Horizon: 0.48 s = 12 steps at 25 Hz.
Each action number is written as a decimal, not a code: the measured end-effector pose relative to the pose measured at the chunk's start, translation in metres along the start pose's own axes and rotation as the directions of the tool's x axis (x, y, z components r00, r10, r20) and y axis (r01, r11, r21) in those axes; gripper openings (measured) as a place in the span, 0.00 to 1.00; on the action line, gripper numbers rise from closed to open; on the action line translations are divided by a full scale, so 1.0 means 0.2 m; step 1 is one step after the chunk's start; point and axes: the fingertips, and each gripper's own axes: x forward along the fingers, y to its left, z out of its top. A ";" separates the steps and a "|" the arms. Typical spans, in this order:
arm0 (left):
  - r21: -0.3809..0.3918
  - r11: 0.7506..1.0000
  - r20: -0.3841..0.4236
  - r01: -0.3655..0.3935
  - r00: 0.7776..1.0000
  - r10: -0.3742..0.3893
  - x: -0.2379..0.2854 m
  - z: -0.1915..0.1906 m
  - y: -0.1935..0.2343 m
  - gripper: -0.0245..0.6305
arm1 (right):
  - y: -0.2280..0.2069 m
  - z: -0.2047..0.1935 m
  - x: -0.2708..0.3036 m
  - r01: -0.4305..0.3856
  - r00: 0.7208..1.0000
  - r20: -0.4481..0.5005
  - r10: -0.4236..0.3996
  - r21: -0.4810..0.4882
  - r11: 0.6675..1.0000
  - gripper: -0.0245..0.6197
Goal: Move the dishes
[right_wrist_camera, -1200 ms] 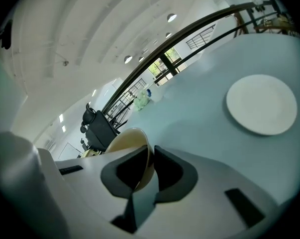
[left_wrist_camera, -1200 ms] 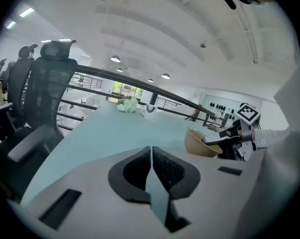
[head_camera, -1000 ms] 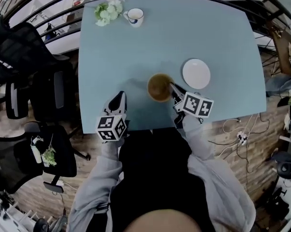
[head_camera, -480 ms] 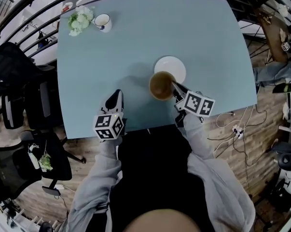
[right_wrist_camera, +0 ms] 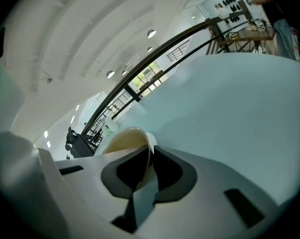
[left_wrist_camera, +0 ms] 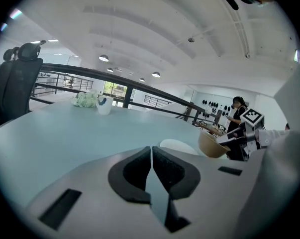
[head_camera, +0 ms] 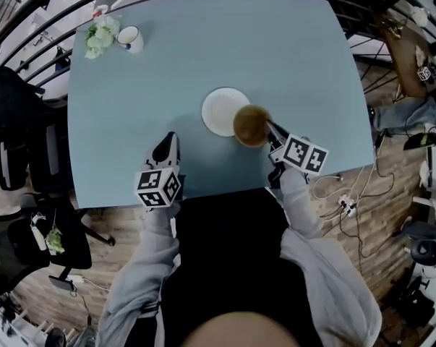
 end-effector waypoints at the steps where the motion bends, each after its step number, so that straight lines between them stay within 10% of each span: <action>1: 0.010 1.000 -0.001 0.001 1.000 -0.001 0.02 0.00 -0.03 0.08 | -0.03 0.03 -0.01 0.002 1.000 0.007 -0.002 0.002 1.000 0.10; 12: 0.045 0.999 -0.011 -0.020 1.000 0.021 0.13 0.01 -0.16 0.08 | -0.30 0.19 0.00 0.055 0.998 0.015 -0.055 0.032 0.998 0.10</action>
